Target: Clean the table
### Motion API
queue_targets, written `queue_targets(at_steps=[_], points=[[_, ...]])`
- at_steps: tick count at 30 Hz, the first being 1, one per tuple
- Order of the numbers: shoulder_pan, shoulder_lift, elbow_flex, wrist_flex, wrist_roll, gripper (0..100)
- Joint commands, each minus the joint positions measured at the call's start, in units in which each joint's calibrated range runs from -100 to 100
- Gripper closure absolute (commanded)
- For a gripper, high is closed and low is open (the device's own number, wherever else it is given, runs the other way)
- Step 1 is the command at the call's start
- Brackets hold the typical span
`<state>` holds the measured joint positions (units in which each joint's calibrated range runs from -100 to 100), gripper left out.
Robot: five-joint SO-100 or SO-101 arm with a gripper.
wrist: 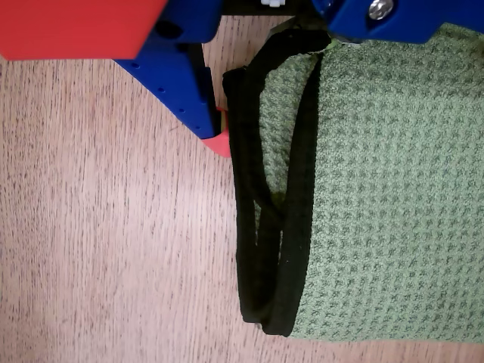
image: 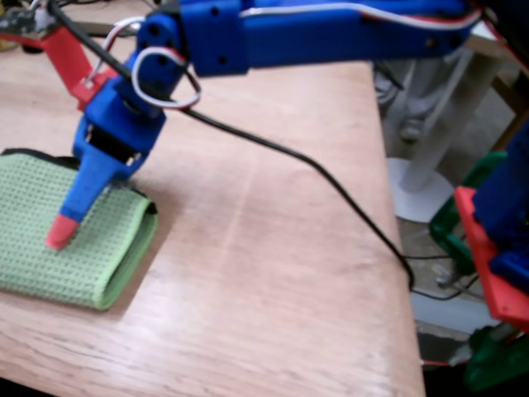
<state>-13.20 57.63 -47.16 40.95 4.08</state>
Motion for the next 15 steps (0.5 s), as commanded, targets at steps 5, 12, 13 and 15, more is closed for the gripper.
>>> queue_targets(at_steps=[5, 12, 13, 15], points=[[1.02, 2.58, -1.21, 0.34, 0.34, 56], [4.57, 3.00, -1.02, 1.00, 0.34, 90], [4.57, 3.00, -1.02, 1.25, 0.34, 96], [4.91, 3.00, -1.02, 1.25, 0.34, 100]])
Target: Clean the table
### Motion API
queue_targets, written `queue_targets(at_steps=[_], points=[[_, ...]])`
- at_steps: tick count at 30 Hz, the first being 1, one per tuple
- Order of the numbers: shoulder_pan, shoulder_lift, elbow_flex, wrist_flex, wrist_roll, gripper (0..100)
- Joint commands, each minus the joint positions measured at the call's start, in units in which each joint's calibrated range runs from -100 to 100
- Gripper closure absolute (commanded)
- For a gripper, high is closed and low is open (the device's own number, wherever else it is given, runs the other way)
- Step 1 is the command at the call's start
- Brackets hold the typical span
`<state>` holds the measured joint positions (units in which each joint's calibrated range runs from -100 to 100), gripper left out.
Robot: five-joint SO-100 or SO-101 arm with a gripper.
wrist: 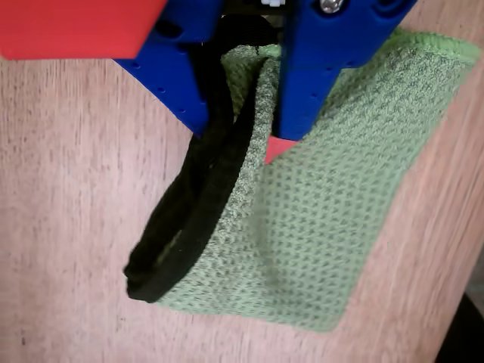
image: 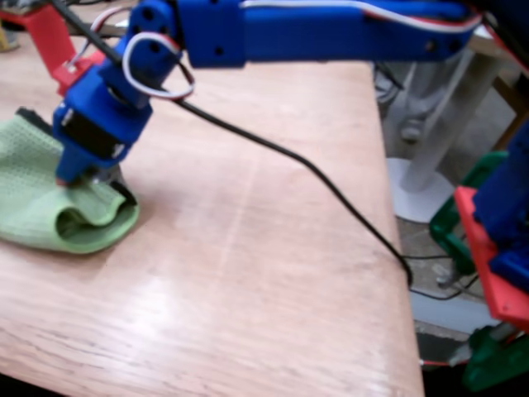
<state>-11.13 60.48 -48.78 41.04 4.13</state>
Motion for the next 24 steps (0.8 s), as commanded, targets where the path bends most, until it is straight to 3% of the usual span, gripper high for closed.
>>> queue_targets(at_steps=[1, 7, 12, 17, 24], points=[[2.84, 0.32, 0.69, 1.25, 0.29, 100], [1.15, -16.83, 8.43, 1.33, 0.20, 100], [-0.54, -57.74, 42.32, 1.33, 0.20, 100], [-21.19, -93.85, 86.87, 1.17, 0.15, 100], [-22.71, -96.16, 98.85, 1.25, 0.20, 100]])
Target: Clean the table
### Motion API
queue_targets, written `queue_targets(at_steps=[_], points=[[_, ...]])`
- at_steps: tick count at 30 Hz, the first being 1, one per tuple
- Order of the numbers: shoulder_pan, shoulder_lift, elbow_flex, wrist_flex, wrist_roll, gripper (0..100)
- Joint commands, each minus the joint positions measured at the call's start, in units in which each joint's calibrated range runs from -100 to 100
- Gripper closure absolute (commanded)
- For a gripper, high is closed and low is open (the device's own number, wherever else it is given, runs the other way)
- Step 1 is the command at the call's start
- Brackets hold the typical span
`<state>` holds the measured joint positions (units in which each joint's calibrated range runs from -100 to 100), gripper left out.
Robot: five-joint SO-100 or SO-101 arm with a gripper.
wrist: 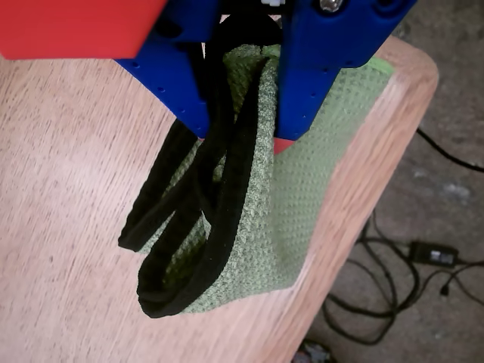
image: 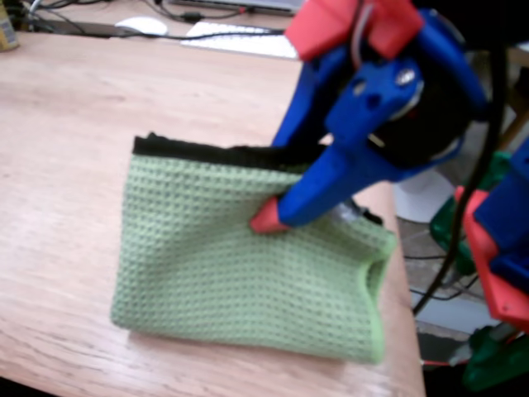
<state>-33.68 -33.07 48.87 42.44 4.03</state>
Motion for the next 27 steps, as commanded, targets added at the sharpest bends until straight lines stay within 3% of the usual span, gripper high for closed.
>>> queue_targets(at_steps=[1, 12, 17, 20, 27], points=[[-0.16, -2.60, 3.46, -0.16, 0.29, 100], [2.37, -2.78, 16.30, -0.32, 0.39, 100], [19.97, -2.60, 16.30, -0.24, 0.78, 100], [33.17, -1.15, 16.30, -0.41, 5.47, 100], [63.12, 19.27, 4.88, -1.39, 10.79, 100]])
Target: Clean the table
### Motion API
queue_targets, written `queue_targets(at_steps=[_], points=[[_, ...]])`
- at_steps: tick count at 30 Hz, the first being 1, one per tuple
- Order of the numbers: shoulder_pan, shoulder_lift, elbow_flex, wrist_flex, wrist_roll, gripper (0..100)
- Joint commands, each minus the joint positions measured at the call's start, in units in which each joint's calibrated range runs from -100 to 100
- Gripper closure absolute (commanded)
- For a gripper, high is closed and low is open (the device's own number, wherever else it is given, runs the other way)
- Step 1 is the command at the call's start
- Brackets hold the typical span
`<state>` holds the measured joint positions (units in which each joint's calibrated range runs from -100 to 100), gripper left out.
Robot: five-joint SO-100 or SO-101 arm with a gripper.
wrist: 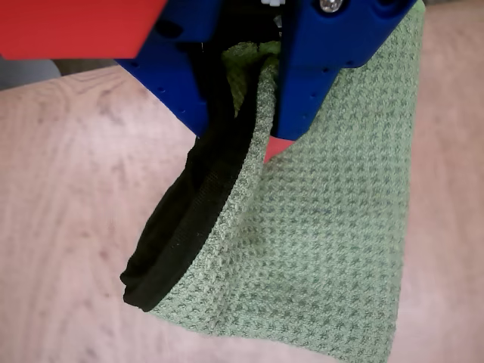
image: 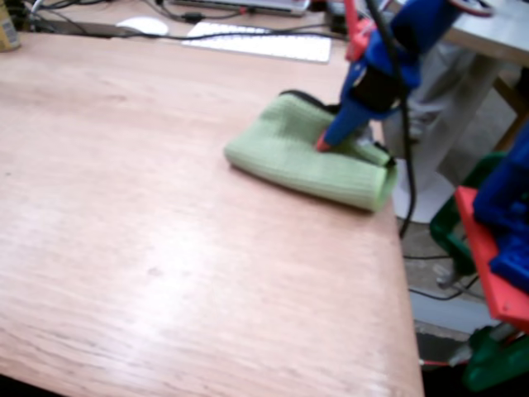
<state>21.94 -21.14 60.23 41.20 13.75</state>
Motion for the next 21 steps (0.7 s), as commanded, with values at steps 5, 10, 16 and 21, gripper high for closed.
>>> queue_targets(at_steps=[5, 10, 16, 21], points=[[27.47, 32.38, -34.04, 0.84, 3.57, 100], [41.01, 52.44, -57.07, 0.84, 6.89, 100], [43.21, 61.79, -78.97, 1.08, 6.94, 100], [29.50, 31.18, -79.35, 7.57, 6.45, 100]])
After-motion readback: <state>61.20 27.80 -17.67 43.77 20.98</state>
